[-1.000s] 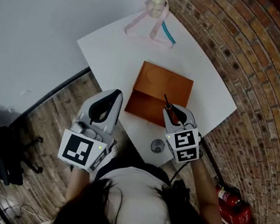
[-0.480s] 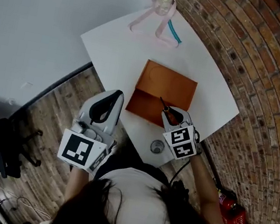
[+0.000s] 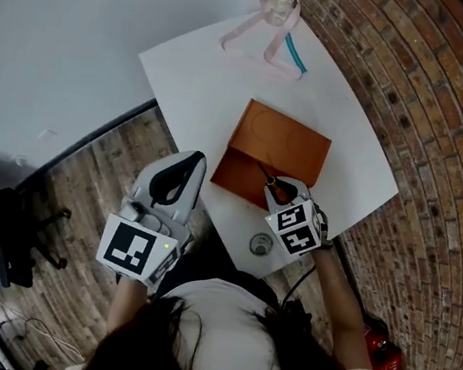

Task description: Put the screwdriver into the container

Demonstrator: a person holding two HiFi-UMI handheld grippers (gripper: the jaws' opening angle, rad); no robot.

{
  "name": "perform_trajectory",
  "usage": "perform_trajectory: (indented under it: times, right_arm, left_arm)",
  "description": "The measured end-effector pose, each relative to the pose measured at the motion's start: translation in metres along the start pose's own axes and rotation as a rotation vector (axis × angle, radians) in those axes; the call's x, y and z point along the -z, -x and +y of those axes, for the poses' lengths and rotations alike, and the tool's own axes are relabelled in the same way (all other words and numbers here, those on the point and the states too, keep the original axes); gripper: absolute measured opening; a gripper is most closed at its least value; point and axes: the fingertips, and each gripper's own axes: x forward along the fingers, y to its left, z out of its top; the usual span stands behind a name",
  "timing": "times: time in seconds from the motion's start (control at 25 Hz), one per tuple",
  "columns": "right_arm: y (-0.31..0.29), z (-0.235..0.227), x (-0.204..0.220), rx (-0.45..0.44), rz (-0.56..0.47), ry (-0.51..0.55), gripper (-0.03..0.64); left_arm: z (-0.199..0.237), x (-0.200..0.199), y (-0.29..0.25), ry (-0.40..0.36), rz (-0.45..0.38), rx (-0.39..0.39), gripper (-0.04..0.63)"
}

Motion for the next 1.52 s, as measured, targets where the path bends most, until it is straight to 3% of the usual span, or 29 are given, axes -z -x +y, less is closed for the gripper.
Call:
perform_trajectory:
  times: [0.6, 1.52]
  right_arm:
    - [-0.035, 0.011, 0.012, -0.117, 0.137, 0.067, 0.078]
    - [-0.067, 0.019, 0.018, -0.18, 0.225, 0.089, 0.078]
  left_arm:
    - [0.008, 0.009, -0.001, 0.021, 0.016, -0.017, 0.0]
    - [0.015, 0.017, -0.002, 0.036, 0.037, -0.017, 0.0]
